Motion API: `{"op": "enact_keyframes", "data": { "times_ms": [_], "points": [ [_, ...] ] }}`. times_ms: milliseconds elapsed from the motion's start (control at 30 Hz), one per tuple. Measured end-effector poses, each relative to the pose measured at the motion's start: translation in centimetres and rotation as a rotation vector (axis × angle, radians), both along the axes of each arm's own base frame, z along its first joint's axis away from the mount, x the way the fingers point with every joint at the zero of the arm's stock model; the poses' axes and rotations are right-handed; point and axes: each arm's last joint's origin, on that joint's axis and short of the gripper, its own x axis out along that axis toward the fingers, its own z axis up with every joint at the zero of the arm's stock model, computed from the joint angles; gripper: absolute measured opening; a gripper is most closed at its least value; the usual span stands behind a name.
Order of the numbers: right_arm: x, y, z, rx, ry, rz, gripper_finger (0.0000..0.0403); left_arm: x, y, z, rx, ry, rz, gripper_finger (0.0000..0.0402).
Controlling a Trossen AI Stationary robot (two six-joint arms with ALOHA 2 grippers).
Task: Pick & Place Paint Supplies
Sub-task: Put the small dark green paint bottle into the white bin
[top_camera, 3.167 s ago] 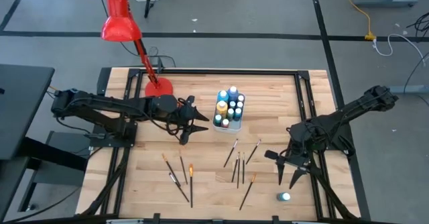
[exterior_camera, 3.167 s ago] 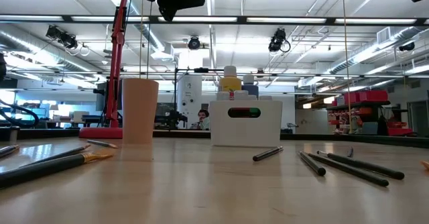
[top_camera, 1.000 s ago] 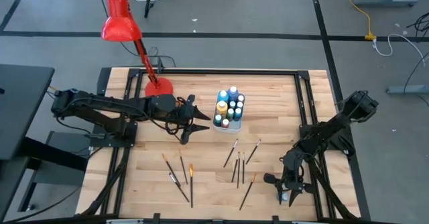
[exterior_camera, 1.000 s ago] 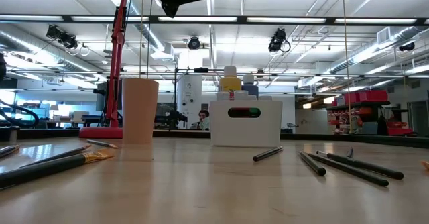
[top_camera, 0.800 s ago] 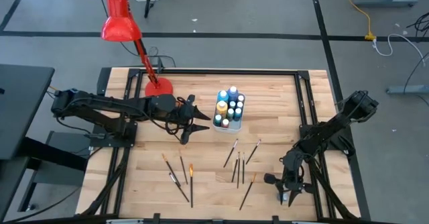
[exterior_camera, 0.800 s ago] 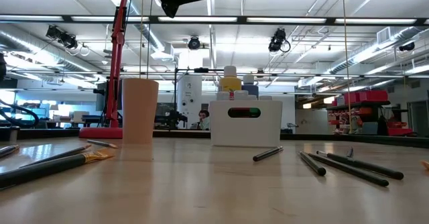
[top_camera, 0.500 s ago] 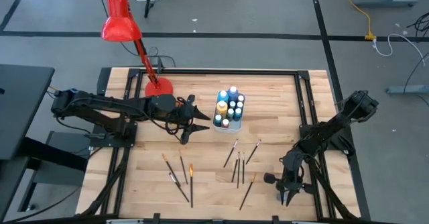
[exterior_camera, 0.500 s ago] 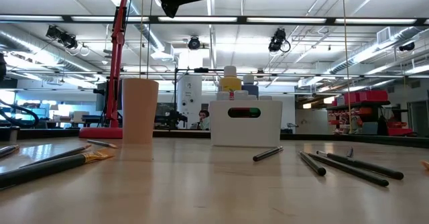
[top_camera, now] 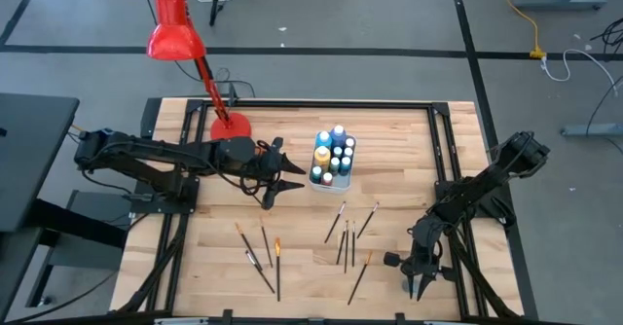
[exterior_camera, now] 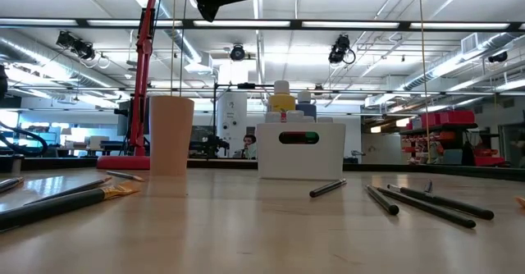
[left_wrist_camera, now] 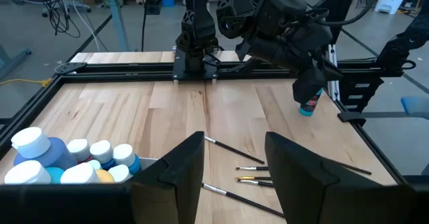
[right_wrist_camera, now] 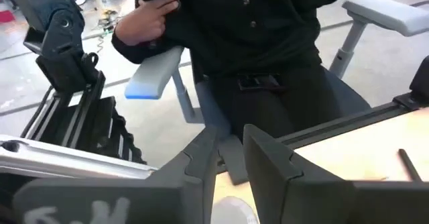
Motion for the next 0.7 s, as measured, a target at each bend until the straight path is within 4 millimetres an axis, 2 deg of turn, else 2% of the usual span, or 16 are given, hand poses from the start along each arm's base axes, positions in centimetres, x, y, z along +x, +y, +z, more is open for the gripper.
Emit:
{"op": "enact_keyframes", "data": {
  "times_ms": [367, 533, 700],
  "points": [
    [0.6, 0.2, 1.6, 0.096, -0.144, -0.097, 0.0092, 0.0, 0.0, 0.1, -0.003, -0.014, 0.001, 0.0167],
    [0.8, 0.4, 2.3, 0.177, -0.019, -0.118, 0.0092, 0.0, 0.0, 0.2, 0.0, -0.016, 0.0, 0.0167],
    [0.9, 0.4, 2.0, 0.141, 0.01, -0.111, 0.0094, 0.1, 0.0, 0.2, -0.008, -0.022, 0.002, 0.0167]
  ]
}}
